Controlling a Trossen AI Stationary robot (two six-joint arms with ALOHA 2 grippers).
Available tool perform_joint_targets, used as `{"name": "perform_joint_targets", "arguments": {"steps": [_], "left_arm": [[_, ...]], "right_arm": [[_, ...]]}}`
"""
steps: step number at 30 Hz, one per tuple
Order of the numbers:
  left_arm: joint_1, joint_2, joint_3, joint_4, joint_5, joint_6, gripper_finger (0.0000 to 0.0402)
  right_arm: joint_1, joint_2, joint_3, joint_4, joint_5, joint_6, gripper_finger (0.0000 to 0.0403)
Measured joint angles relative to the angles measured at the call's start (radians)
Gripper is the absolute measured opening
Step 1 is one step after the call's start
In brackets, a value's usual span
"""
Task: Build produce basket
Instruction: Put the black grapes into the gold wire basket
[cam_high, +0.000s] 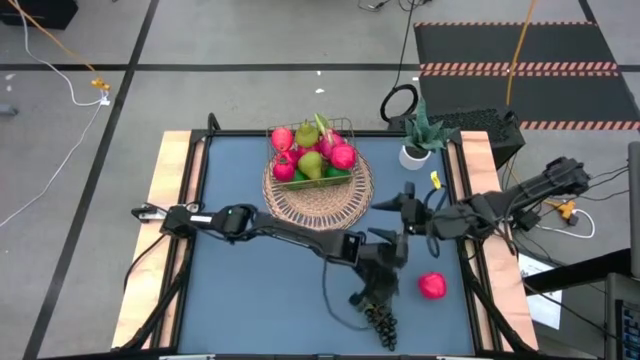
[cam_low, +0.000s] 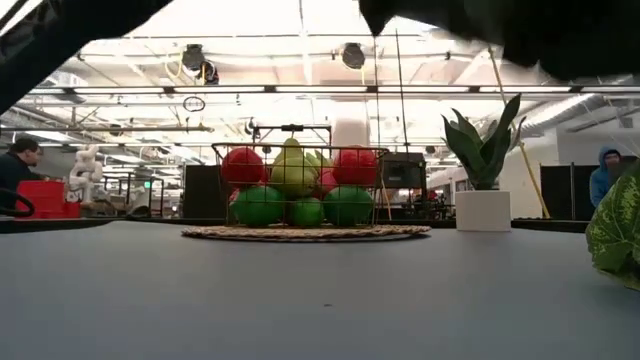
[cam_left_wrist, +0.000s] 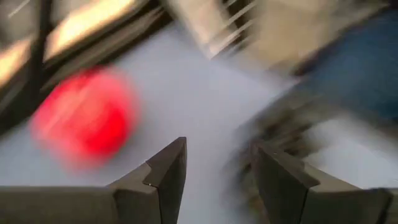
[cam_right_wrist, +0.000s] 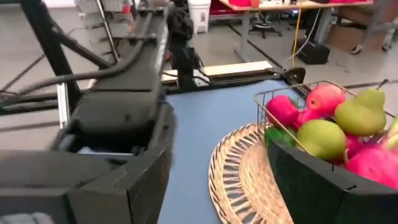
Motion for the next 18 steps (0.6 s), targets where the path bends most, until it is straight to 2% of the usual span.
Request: {"name": "perform_joint_targets", "arguments": {"steps": [1,3,7,11,14,18], "left_arm": [[-0.009,-0.003,0.002,0.012,0.085,0.02,0.0175],[-0.035,-0.004,0.003,0.016,0.134,0.062,0.0177],[-0.09,0.02,-0.061,0.061,0.016,0.112,0.0189],[-0.116,0.018,-0.206,0.251,0.009,0.154,0.0209],[-0.111,0.019,-0.266,0.364,-0.027,0.167,0.0219],[-0.093,0.015,-0.312,0.428,-0.091,0.168,0.0201]], "right_arm": [[0.001,0.003,0.016,-0.006,-0.001,0.009,0.0265],[0.009,-0.003,0.032,0.004,0.0,0.011,0.0265],[0.033,-0.016,0.024,0.051,0.0,0.007,0.0265],[0.06,-0.003,-0.008,0.032,0.001,0.025,0.0265],[0.067,-0.002,-0.032,0.046,0.001,0.048,0.0265],[0.071,0.001,-0.067,0.038,0.003,0.053,0.0265]]}}
